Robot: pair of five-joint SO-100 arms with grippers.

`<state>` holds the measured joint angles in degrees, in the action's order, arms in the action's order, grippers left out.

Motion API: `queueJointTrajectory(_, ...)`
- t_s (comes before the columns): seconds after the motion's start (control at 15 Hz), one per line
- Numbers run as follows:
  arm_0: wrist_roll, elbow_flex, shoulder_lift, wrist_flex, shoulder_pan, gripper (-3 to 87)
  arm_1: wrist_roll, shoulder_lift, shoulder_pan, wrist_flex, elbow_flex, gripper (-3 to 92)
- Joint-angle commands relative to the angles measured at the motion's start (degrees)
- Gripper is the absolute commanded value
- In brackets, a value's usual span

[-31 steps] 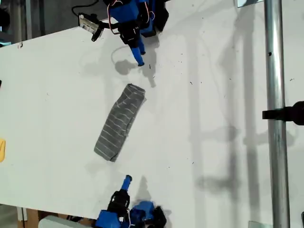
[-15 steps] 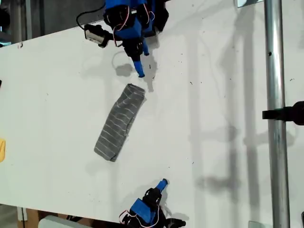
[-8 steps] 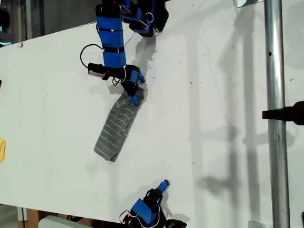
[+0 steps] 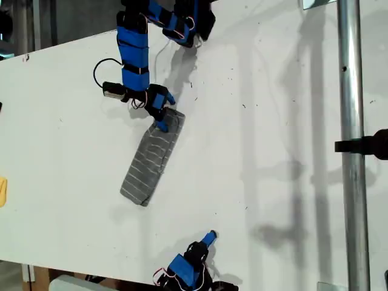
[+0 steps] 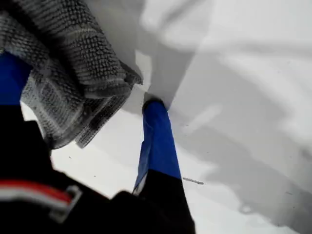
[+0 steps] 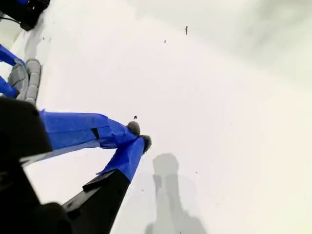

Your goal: Grasp corners of a towel and fold twice.

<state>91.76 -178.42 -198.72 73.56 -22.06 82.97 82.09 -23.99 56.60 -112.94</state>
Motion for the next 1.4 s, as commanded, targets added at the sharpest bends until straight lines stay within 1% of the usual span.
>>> queueJointTrajectory(0.0, 1.23, -0.35, -0.44, 0.35, -1.67, -2.6, -0.97, -3.87, 0.97, -4.83, 7.91, 39.0)
queueJointTrajectory(0.07, 1.41, -0.35, -0.44, 0.35, -2.02, -2.6, -1.49, -5.89, 0.97, -5.8, 10.2, 35.6)
queueJointTrajectory(0.13, 1.58, -0.35, -0.44, 0.35, -2.2, -2.6, -1.76, -7.73, 0.7, -6.68, 12.3, 28.9)
queueJointTrajectory(0.2, 1.58, -0.35, -0.44, 0.35, -2.2, -2.6, -2.11, -9.58, 0.44, -8.0, 14.5, 9.3)
queueJointTrajectory(0.27, 1.49, -0.35, -0.44, 0.35, -2.29, -2.6, -2.11, -12.04, 0.18, -7.47, 17.75, 2.6)
queueJointTrajectory(0.4, 1.58, -0.26, -0.44, 0.44, -2.72, -2.6, -3.69, -13.45, -0.88, -8.09, 19.69, 0.8)
queueJointTrajectory(0.47, 1.58, -0.26, -0.44, 0.53, -2.81, -2.6, -4.75, -12.74, -1.23, -6.77, 19.25, -0.2)
queueJointTrajectory(0.53, 1.49, -0.26, -0.44, 0.53, -2.81, -2.6, -5.62, -9.67, -0.7, -3.34, 17.67, -0.2)
queueJointTrajectory(0.6, 1.49, -0.18, -0.44, 0.53, -2.81, -2.6, -5.98, -3.34, 1.58, 1.23, 13.54, -0.2)
queueJointTrajectory(0.67, 1.49, -0.09, -0.44, 0.53, -2.81, -2.6, -5.27, 5.36, 5.19, 8.0, 8.0, -0.2)
queueJointTrajectory(0.8, 1.58, -0.09, -0.44, 0.44, -2.81, -2.6, 4.22, 26.37, 17.05, 28.04, 0.44, -0.2)
queueJointTrajectory(0.87, 1.32, -0.18, -0.44, 0.18, -2.37, -2.6, 10.37, 33.31, 23.47, 39.02, 1.49, -0.2)
queueJointTrajectory(0.93, 0.7, -0.18, -0.44, -0.18, -1.93, -2.6, 15.91, 37.0, 28.56, 48.25, 5.19, -0.2)
queueJointTrajectory(1.0, 0.53, -0.18, -0.44, -0.26, -1.67, -2.6, 17.58, 37.71, 30.41, 52.47, 9.58, -0.2)
queueJointTrajectory(1.07, 0.53, -0.18, -0.44, -0.26, -1.58, -2.6, 14.33, 34.8, 27.77, 50.45, 11.51, -0.2)
queueJointTrajectory(1.2, 1.67, -0.18, -0.44, 0.26, -1.58, -2.6, 3.08, 24.87, 18.63, 34.89, 11.16, -0.2)
queueJointTrajectory(1.27, 2.29, -0.26, -0.44, 0.62, -1.58, -2.6, -1.05, 20.3, 15.03, 27.42, 11.25, -0.2)
queueJointTrajectory(1.33, 2.64, -0.26, -0.44, 0.62, -1.41, -2.6, -3.52, 16.17, 12.3, 21.01, 11.51, -0.2)
